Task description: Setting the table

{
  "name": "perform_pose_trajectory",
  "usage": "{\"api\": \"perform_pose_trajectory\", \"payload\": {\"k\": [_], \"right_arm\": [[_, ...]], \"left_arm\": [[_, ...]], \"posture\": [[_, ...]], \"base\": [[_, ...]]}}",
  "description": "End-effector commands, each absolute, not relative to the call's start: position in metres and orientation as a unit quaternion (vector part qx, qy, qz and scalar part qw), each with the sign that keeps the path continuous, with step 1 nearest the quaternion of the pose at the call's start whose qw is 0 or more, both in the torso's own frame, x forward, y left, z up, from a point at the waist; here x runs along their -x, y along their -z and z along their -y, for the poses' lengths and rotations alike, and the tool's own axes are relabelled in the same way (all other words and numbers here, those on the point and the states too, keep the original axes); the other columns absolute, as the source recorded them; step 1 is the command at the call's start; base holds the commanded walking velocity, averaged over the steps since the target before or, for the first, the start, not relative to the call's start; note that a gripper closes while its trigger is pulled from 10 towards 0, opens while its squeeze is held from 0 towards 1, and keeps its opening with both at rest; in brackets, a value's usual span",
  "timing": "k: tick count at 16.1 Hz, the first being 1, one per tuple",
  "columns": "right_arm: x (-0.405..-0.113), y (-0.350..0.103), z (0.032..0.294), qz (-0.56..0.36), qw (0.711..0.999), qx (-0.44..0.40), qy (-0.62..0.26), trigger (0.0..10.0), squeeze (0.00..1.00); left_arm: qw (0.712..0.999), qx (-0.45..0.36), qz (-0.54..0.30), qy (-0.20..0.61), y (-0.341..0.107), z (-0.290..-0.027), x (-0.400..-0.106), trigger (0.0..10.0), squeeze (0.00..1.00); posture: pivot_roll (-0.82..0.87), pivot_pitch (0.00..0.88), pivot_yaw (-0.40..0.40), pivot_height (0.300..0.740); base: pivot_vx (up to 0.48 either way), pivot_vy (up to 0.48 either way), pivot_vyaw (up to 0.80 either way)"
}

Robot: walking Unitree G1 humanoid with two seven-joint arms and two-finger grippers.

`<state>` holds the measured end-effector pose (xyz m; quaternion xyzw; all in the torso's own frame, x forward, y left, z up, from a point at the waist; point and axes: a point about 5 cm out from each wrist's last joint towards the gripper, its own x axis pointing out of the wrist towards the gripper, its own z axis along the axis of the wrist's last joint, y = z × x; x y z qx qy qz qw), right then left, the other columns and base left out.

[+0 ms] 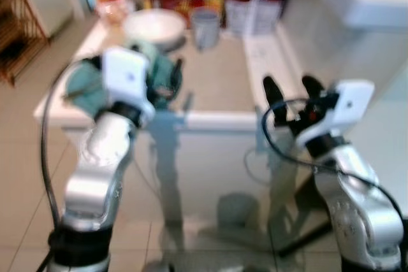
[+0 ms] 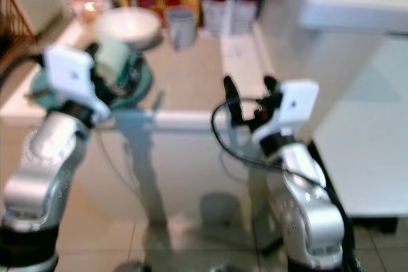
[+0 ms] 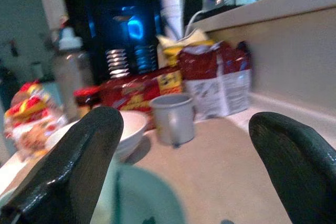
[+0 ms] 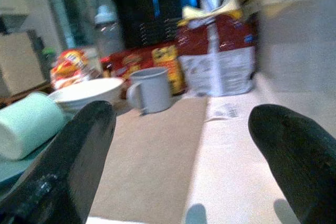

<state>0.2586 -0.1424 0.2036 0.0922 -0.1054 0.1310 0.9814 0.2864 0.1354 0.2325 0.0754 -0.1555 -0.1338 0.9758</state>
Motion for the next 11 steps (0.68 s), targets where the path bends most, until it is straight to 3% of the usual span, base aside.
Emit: {"api": "perform_pose_trajectory", "payload": {"k": [1, 2, 9, 11], "right_arm": [[-0.264, -0.205, 0.136, 0.1, 0.982, -0.081, -0.135, 10.0, 0.0], [-0.268, -0.206, 0.134, 0.103, 0.983, -0.072, -0.133, 10.0, 0.0], [-0.282, -0.212, 0.127, 0.114, 0.982, -0.084, -0.128, 10.0, 0.0], [-0.283, -0.212, 0.129, 0.115, 0.982, -0.095, -0.119, 10.0, 0.0]], "left_arm": [[0.974, -0.082, 0.163, 0.131, -0.237, -0.141, -0.287, 10.0, 0.0], [0.974, -0.082, 0.165, 0.133, -0.237, -0.141, -0.287, 10.0, 0.0], [0.972, -0.085, 0.166, 0.142, -0.238, -0.142, -0.285, 10.0, 0.0], [0.972, -0.086, 0.165, 0.144, -0.237, -0.143, -0.284, 10.0, 0.0]], "posture": [[0.1, 0.055, -0.009, 0.74], [0.1, 0.055, -0.009, 0.74], [0.11, 0.037, -0.016, 0.74], [0.11, 0.034, -0.019, 0.74]], "base": [[0.0, 0.0, 0.0], [0.0, 0.0, 0.0], [0.406, 0.0, 0.8], [0.433, 0.0, 0.0]]}}
